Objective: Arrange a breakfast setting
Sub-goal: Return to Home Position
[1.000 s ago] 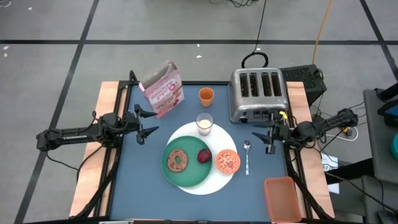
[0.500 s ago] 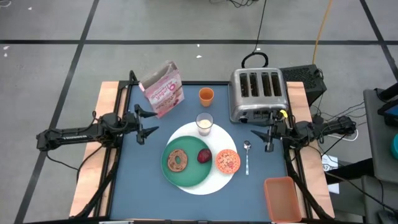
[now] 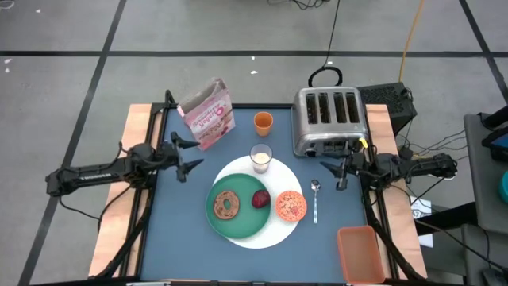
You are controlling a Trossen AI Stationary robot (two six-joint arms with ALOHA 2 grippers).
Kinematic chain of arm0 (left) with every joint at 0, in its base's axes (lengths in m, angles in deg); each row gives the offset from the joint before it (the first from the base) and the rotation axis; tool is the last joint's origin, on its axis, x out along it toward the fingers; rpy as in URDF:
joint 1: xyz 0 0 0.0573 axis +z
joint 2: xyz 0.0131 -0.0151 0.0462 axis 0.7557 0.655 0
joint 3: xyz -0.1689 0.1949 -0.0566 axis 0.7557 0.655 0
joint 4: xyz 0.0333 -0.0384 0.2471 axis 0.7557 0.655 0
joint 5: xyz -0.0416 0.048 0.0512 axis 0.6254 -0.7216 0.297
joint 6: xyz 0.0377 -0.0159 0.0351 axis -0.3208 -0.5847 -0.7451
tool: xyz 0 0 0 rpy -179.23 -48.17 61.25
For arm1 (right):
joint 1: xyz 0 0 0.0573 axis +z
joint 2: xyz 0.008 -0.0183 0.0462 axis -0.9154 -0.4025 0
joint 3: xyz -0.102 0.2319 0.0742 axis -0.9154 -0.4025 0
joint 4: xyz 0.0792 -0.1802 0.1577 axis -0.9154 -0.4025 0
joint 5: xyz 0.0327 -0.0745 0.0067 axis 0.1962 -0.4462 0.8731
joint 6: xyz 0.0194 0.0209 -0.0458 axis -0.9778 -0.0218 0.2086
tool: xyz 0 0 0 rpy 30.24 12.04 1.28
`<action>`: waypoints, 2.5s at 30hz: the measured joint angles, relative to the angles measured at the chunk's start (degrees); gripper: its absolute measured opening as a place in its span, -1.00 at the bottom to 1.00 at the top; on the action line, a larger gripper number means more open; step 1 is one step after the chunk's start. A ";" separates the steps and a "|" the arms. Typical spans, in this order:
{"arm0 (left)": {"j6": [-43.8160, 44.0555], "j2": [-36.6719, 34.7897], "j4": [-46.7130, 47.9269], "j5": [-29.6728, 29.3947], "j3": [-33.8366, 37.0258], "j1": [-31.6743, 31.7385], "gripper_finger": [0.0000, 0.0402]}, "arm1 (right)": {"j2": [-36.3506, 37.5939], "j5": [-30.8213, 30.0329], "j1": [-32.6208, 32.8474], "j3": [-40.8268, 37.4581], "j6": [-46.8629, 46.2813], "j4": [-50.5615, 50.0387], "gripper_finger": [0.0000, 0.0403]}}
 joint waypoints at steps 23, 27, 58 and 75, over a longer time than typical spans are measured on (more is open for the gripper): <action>0.86 -0.01 2.06 2.51 0.02 2.76 0.60 | -0.07 0.00 -0.27 -0.15 -1.69 -1.88 -0.30; 1.75 -0.01 4.84 2.56 0.02 2.76 0.60 | -0.07 0.00 -0.27 -0.15 -1.69 -1.84 -0.30; 3.66 -0.01 11.12 2.59 0.02 2.76 0.60 | -0.07 -0.06 -0.27 -0.20 -1.67 -1.62 -0.30; 3.64 -0.01 11.10 2.58 0.02 2.76 0.60 | -0.07 -0.06 -0.27 -0.20 -1.67 -1.60 -0.30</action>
